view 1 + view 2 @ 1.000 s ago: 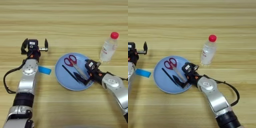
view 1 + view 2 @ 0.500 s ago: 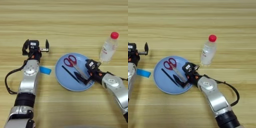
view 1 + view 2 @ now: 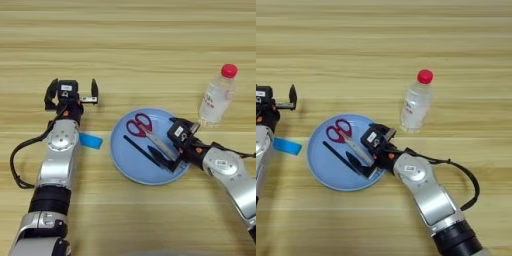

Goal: Move the objects on the table

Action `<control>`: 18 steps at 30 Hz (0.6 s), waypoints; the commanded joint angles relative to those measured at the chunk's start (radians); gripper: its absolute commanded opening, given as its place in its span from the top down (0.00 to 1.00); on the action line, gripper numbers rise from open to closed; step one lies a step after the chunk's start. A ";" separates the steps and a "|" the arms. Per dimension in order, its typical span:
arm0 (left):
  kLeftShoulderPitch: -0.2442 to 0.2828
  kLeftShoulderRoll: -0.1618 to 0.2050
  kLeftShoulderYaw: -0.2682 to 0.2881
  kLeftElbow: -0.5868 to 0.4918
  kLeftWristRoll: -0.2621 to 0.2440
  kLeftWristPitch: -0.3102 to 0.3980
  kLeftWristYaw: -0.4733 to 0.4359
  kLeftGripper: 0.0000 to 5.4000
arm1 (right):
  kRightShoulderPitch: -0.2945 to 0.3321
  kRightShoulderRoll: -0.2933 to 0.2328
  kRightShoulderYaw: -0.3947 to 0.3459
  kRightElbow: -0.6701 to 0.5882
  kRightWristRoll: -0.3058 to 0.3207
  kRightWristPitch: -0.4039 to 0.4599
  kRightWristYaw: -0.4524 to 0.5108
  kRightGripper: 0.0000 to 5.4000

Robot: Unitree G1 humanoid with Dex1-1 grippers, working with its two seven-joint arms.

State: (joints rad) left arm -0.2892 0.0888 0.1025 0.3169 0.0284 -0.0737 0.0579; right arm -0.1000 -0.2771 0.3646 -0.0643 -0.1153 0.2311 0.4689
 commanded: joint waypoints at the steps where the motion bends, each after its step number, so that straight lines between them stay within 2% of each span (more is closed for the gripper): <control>1: -0.015 -0.009 0.000 0.000 -0.008 0.003 0.006 0.00 | 0.018 -0.026 0.021 0.029 -0.025 0.027 0.020 0.05; 10: -0.017 -0.010 0.000 0.002 -0.008 0.002 0.006 0.00 | 0.020 -0.035 0.033 0.043 -0.042 0.040 0.031 0.24; 18: -0.016 -0.012 0.000 -0.002 -0.007 0.003 0.007 0.00 | 0.022 -0.026 0.021 0.051 -0.018 0.096 0.044 0.40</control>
State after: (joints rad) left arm -0.2917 0.0822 0.1030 0.3169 0.0284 -0.0736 0.0587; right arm -0.1100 -0.2816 0.3874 -0.0563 -0.1287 0.2577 0.5003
